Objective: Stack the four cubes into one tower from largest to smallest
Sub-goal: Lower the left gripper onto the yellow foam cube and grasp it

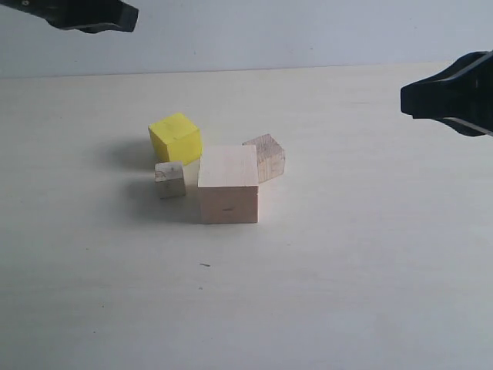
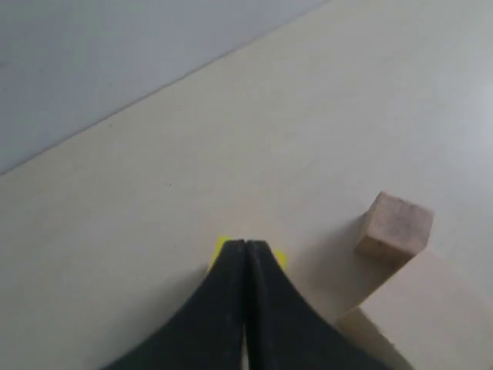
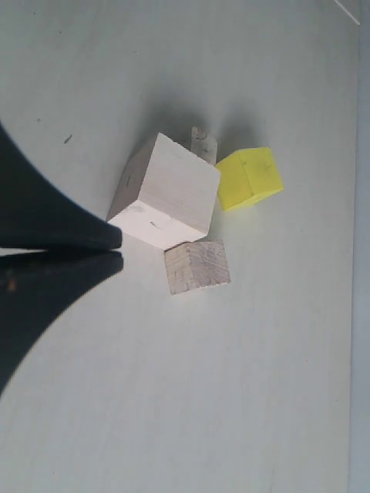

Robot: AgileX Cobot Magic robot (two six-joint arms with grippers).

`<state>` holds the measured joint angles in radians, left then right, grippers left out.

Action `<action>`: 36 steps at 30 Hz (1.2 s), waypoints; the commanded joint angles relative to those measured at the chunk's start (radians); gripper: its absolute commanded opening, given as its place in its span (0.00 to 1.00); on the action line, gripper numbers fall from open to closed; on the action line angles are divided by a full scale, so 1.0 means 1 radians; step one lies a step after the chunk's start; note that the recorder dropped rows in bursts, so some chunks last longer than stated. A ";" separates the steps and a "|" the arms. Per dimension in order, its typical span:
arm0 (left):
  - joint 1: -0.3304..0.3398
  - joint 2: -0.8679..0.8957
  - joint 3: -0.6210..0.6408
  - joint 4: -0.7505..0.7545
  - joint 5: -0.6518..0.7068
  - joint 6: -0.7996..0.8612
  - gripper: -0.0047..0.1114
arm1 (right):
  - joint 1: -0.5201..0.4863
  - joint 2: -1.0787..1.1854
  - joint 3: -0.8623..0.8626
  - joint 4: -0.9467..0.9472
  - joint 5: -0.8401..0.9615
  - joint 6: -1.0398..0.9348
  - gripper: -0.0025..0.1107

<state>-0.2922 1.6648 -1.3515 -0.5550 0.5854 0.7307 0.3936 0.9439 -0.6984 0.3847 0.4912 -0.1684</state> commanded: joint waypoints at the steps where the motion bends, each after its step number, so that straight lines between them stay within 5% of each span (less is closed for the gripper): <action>1: 0.001 0.088 -0.151 0.224 0.164 -0.123 0.04 | 0.002 0.001 -0.008 0.005 -0.009 -0.006 0.02; 6: -0.011 0.182 -0.237 0.238 0.218 -0.114 0.09 | 0.002 0.001 -0.008 0.007 -0.009 -0.006 0.02; 13: -0.027 0.281 -0.265 0.249 0.219 -0.016 0.55 | 0.002 0.001 -0.008 0.031 -0.009 -0.006 0.02; 16: -0.027 0.313 -0.265 0.245 0.200 0.020 0.67 | 0.002 0.001 -0.008 0.049 -0.007 -0.006 0.02; 36: -0.069 0.430 -0.265 0.233 0.125 0.081 0.74 | 0.002 0.001 -0.008 0.058 0.037 -0.008 0.02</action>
<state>-0.3551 2.0901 -1.6117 -0.3313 0.7252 0.8080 0.3936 0.9439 -0.6984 0.4416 0.5258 -0.1684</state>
